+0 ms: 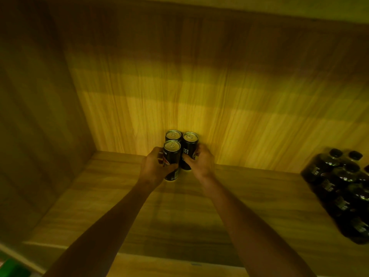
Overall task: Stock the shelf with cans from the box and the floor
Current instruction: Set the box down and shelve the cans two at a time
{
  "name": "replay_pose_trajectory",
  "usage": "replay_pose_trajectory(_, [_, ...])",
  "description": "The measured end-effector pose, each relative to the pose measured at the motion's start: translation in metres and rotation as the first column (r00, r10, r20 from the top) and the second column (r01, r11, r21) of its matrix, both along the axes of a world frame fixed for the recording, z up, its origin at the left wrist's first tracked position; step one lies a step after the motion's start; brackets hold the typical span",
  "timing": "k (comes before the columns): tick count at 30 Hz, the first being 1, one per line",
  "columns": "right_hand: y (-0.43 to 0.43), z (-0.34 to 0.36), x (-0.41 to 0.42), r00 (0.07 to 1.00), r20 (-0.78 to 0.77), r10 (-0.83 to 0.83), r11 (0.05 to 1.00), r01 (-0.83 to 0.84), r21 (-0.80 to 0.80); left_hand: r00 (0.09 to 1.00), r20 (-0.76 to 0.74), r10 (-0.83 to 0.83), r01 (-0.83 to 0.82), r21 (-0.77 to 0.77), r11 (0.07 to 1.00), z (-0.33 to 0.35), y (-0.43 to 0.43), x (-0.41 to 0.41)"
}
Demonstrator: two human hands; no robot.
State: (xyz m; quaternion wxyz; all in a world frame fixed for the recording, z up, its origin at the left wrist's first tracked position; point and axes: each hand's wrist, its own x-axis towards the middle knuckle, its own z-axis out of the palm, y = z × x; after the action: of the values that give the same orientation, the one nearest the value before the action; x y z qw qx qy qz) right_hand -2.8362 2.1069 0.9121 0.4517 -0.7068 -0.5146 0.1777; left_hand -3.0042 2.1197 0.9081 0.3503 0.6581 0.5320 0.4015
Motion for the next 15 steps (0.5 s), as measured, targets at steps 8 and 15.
replay_pose_trajectory(8, [-0.059, 0.012, 0.005, 0.872, 0.452, 0.185, 0.964, -0.073, -0.255, 0.8, -0.599, -0.027, 0.127, 0.124, 0.984, 0.013, -0.051, -0.02])
replay_pose_trajectory(15, [-0.147, 0.028, -0.006, 0.668, 0.682, 0.299, 0.938, -0.075, -0.338, 0.453, -0.888, -0.073, 0.422, 0.141, 0.895, 0.033, -0.128, -0.028])
